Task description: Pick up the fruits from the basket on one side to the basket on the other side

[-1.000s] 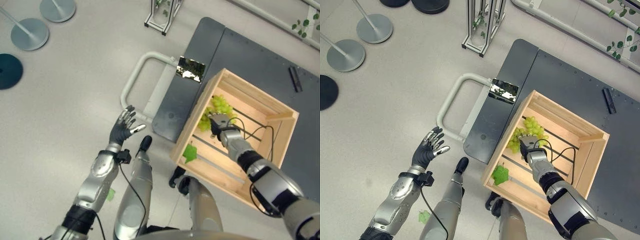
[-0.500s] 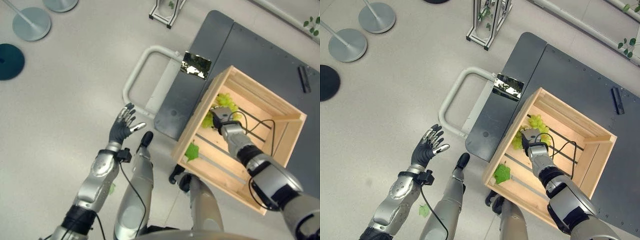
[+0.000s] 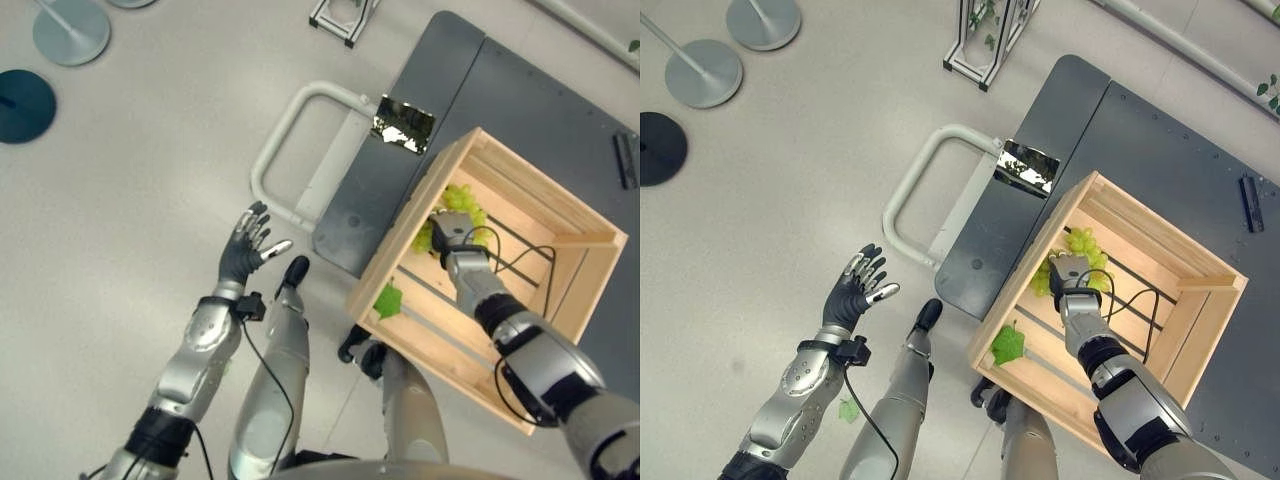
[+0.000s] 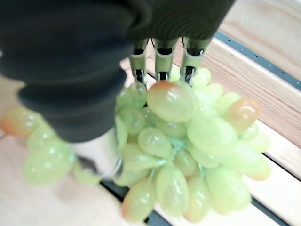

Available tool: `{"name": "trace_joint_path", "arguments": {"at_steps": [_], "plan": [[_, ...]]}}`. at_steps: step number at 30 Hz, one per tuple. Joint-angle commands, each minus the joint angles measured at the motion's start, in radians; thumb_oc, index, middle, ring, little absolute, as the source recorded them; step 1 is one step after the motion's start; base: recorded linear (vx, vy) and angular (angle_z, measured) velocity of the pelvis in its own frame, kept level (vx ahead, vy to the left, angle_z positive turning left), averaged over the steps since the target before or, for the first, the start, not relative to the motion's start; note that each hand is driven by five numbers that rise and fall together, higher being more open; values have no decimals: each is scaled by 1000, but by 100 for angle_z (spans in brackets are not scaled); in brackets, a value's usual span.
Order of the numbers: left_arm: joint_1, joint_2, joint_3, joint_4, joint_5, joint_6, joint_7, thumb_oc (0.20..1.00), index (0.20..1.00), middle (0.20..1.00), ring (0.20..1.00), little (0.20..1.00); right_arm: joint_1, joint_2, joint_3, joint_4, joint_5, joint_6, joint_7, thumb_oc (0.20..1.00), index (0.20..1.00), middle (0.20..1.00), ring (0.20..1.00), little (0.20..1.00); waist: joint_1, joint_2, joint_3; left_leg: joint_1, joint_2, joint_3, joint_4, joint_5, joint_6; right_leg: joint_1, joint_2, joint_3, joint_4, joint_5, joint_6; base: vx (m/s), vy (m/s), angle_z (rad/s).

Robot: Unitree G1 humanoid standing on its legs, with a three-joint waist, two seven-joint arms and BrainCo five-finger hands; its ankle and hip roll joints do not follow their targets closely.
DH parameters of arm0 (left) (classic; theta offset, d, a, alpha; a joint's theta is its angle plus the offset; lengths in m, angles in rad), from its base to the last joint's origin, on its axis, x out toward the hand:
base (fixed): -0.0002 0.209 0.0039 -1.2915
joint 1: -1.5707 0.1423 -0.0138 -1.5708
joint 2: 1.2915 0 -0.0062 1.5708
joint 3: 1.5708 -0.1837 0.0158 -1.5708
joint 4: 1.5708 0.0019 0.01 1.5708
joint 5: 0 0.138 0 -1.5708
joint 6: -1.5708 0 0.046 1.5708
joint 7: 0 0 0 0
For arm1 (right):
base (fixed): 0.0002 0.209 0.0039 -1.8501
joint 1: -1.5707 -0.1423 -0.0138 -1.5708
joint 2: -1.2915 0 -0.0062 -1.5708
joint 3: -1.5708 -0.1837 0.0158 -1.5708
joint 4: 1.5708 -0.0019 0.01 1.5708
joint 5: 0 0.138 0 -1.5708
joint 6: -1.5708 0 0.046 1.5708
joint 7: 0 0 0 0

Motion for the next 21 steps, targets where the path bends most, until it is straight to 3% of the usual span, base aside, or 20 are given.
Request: {"name": "trace_joint_path", "arguments": {"at_steps": [1,2,3,5,6,7,8,9,10,11,13,21], "plan": [[29,-29,-3,-111,-4,-48,1,1000,1000,1000,1000,1000,100,33,10,149,94,-3,44,200,200,200,200,200,-9,62,-12,4,26,43,-70,-34,24,-54,-14,44,-8,17,27,-81,61,2],[23,-27,-1,-113,-4,-48,1,1000,1000,1000,1000,1000,93,32,8,148,95,-3,43,200,200,200,200,200,-4,67,-12,-19,28,41,-72,-7,27,-72,-13,31,-16,46,22,72,-36,2],[29,-28,-2,-112,-5,-47,2,1000,1000,1000,1000,1000,106,42,-4,142,133,-12,30,200,200,200,200,200,-10,63,-12,7,25,44,-70,-35,24,-49,-16,47,-7,18,29,-9,15,3],[29,-29,3,-109,-6,-48,5,1000,1000,1000,1000,1000,119,51,-36,127,210,-30,6,200,200,200,200,200,-12,62,-12,11,25,45,-69,-36,25,-45,-18,48,-9,20,30,-12,19,5],[24,-28,7,-110,-6,-48,4,1000,1000,1000,1000,1000,119,51,-51,122,248,-40,-10,200,200,200,200,200,-8,67,-12,-10,28,44,-72,-7,28,-61,-17,36,-18,50,24,-8,20,4],[30,-33,10,-103,-7,-48,8,1000,1000,1000,1000,1000,144,66,-91,111,347,-63,-28,200,200,200,200,200,-17,61,-12,18,26,49,-72,-36,26,-38,-19,51,-12,22,30,-82,70,3],[25,-31,12,-101,-7,-48,8,1000,1000,1000,1000,1000,142,66,-105,94,376,-75,-40,200,200,200,200,200,-12,65,-12,-1,28,49,-74,-8,29,-53,-17,40,-21,52,24,74,-35,3],[32,-32,10,-99,-7,-48,8,1000,1000,1000,1000,1000,149,66,-102,95,376,-75,-39,200,200,200,200,200,-16,60,-12,22,26,51,-72,-37,26,-35,-18,53,-13,22,30,-75,73,-2],[28,-31,21,-92,-6,-50,10,1000,1000,1000,1000,1000,156,57,-156,32,510,-119,-70,200,200,200,200,200,-16,62,-12,9,30,54,-75,-9,30,-45,-17,46,-24,54,25,81,-35,0],[35,-33,18,-90,-6,-50,11,1000,1000,1000,1000,1000,164,57,-153,33,510,-120,-69,200,200,200,200,200,-19,57,-12,33,28,56,-73,-38,28,-27,-18,59,-15,24,31,-73,80,-6],[38,-34,34,-80,-6,-53,9,1000,1000,1000,1000,1000,212,61,-214,-68,652,-173,-95,200,200,200,200,200,-24,57,-12,26,31,66,-75,-12,33,-32,-17,53,-28,55,25,-42,39,-3],[89,-26,85,-80,-20,-56,-3,1000,1000,1000,1000,1000,402,54,-337,-387,846,-266,-89,200,200,200,200,200,-64,57,-12,73,24,96,-75,-23,43,7,-18,86,-39,57,24,-11,35,-12]]}}
